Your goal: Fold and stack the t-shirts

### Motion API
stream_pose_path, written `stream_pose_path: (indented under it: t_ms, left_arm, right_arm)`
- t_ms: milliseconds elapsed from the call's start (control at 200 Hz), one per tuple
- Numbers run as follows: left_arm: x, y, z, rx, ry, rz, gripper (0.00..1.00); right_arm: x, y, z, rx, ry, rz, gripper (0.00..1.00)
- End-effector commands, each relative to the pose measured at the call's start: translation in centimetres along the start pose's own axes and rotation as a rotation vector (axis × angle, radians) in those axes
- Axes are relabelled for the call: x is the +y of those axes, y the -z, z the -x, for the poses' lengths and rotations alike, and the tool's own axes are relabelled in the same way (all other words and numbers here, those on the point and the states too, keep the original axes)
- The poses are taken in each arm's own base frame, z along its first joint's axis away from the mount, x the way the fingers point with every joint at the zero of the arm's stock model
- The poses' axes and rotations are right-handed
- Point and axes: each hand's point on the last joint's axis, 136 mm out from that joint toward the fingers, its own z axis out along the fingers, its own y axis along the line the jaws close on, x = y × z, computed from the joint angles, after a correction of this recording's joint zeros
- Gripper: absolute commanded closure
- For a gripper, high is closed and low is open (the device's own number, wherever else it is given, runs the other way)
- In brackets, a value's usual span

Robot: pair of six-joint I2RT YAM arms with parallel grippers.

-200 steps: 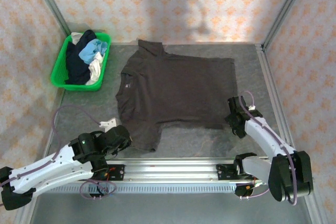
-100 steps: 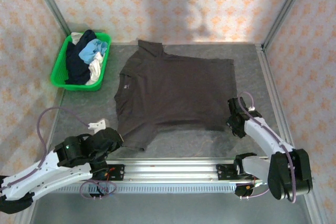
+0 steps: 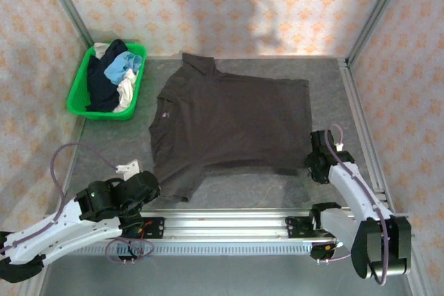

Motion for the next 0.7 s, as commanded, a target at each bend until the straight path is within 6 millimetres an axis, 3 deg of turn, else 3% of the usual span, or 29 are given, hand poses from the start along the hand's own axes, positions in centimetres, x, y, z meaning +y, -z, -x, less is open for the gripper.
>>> stream_pose_path:
  t_ms: [0, 405, 555, 696]
  left_arm:
    - [0.9, -0.1, 0.8, -0.052, -0.017, 0.042, 1.00]
    - [0.7, -0.4, 0.8, -0.054, -0.023, 0.039, 1.00]
    - [0.3, -0.1, 1.1, -0.064, -0.029, 0.029, 1.00]
    - [0.0, 1.3, 2.6, -0.120, -0.044, 0.026, 1.00]
  right_arm:
    - [0.0, -1.2, -0.7, 0.041, -0.006, -0.012, 0.57]
    - [1.3, -2.0, -0.5, 0.061, -0.015, -0.003, 0.56]
    - [1.1, -1.6, -0.6, 0.063, -0.006, -0.003, 0.77]
    - [0.7, 0.1, 0.5, 0.013, 0.025, -0.019, 0.94]
